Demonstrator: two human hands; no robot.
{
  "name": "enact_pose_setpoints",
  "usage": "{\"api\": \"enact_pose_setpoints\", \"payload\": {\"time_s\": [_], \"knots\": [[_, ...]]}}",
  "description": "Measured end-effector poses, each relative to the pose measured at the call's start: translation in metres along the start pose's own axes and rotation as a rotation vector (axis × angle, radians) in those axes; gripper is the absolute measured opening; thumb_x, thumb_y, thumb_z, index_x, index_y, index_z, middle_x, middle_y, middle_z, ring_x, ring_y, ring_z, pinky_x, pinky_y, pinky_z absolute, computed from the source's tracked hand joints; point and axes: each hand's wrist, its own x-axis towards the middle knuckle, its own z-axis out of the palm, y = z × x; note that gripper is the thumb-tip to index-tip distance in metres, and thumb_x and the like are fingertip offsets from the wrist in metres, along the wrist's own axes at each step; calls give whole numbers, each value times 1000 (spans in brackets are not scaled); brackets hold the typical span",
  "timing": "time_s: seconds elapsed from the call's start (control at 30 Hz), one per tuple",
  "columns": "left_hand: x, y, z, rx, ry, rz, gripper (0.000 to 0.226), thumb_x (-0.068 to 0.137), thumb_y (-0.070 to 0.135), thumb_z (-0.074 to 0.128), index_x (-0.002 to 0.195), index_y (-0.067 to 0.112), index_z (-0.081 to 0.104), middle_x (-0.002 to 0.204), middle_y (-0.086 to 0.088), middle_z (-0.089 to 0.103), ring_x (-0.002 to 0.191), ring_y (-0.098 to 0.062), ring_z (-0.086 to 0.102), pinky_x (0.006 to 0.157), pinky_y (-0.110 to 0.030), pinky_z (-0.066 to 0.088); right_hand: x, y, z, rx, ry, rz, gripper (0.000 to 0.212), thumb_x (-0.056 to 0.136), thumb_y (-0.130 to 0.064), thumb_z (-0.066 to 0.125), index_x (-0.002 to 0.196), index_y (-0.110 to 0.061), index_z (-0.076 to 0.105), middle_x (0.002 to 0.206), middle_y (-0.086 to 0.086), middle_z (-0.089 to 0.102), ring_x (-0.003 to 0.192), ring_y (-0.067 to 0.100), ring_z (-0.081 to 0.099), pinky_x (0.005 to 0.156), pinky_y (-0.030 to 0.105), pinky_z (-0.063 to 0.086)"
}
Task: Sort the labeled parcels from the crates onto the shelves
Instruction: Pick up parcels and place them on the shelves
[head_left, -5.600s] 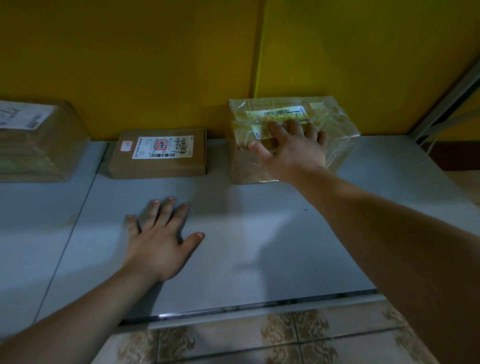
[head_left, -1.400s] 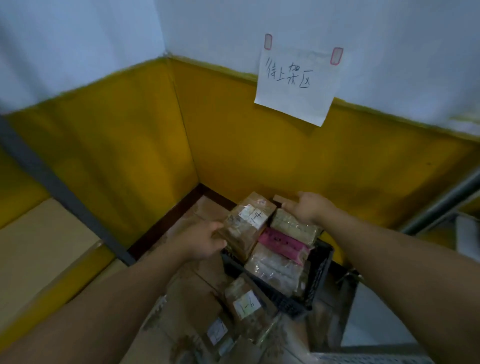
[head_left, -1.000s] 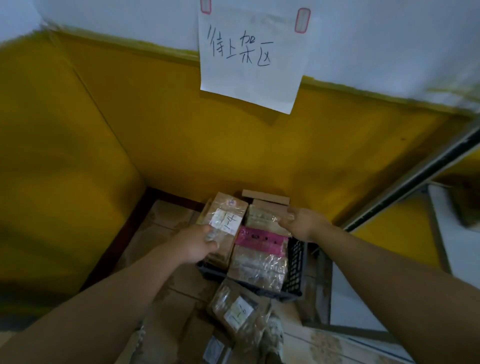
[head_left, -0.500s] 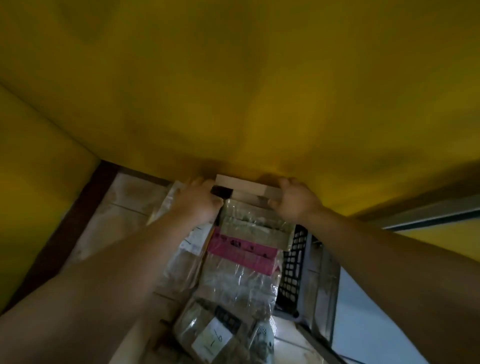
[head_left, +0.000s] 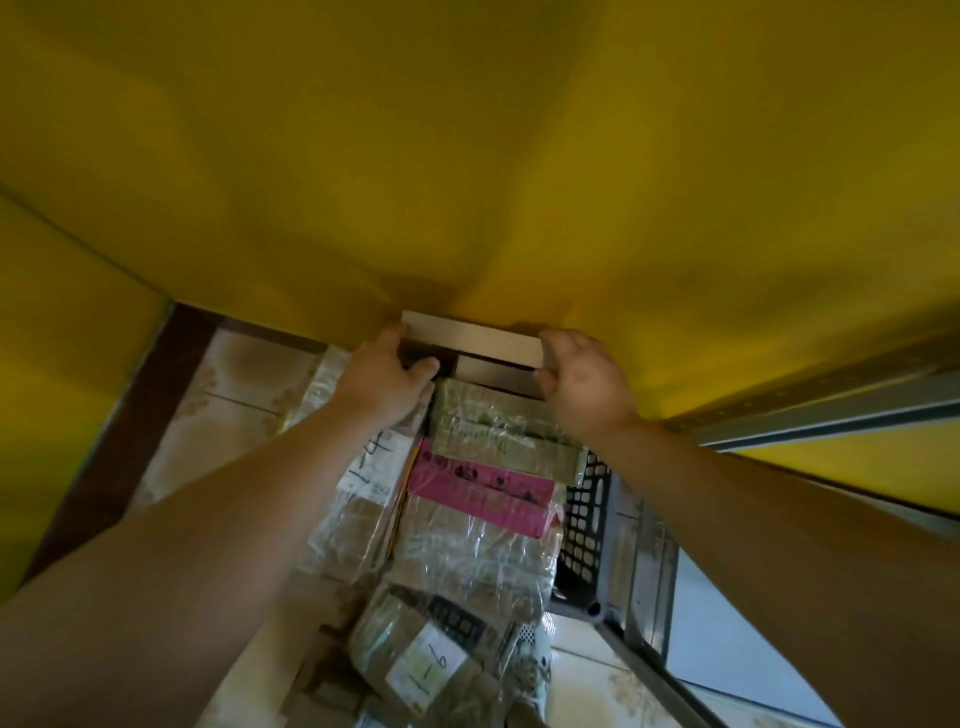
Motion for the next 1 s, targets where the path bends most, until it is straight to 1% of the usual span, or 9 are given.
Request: {"api": "enact_pose_setpoints", "payload": {"time_s": [0.13,0.23,0.3,0.47,0.57,0.63,0.73,0.83,1.0], "knots": [[-10,19,-31,-607,112,-362,81,88,69,43,150,21,24,145,-13,42,118,-39,55,96,-47,49,-22,-20,-12,90,89,-85,43,97,-8,56,140,-5,49,139,17,50,131,33,41,107,36,34],[-24,19,-56,-851,90,-473,47,95,51,50,126,16,43,107,-8,56,83,-26,65,83,-45,57,-38,-36,-8,91,177,-193,43,85,5,68,127,2,59,130,23,56,125,42,49,107,51,43],[-33,10,-66,-872,110,-429,31,97,30,57,124,17,47,102,-4,57,75,-18,59,83,-42,54,-43,-46,-2,110,203,-212,45,81,4,72,124,1,59,131,22,53,125,40,49,104,52,45],[-56,-24,-83,-940,149,-278,54,96,7,57,144,25,40,128,-3,57,103,-23,58,80,-38,52,-56,-91,-3,415,109,69,70,91,-42,65,148,-22,30,154,0,23,139,19,29,111,39,34],[-75,-44,-86,-1055,133,-217,67,94,-3,52,148,29,30,110,3,57,96,-18,60,78,-38,52,-51,-113,2,629,82,315,71,95,-45,59,152,-22,22,149,3,37,129,25,46,104,44,46],[-82,-59,-86,-1089,108,-227,74,92,-6,53,149,33,27,109,2,57,102,-23,60,85,-46,53,-47,-122,9,784,32,401,61,95,-39,62,146,-18,35,136,5,56,112,25,60,93,45,54],[-90,-82,-93,-920,112,-200,81,86,-1,63,149,35,27,116,0,57,111,-29,57,89,-53,51,-45,-126,15,871,18,358,54,90,-34,70,137,-16,49,117,0,64,106,23,63,91,45,56],[-98,-100,-104,-879,81,-234,84,86,12,69,150,37,22,130,-2,50,113,-29,53,90,-49,50,-41,-129,17,970,-64,293,55,83,-28,79,131,-21,54,119,4,67,104,23,67,90,47,57],[-105,-111,-101,-1022,120,-271,32,94,12,59,126,12,55,118,-16,63,92,-22,63,69,-35,50,-37,-141,30,1169,-1,366,78,88,-25,74,151,-22,30,128,3,54,104,22,62,70,28,54]]}}
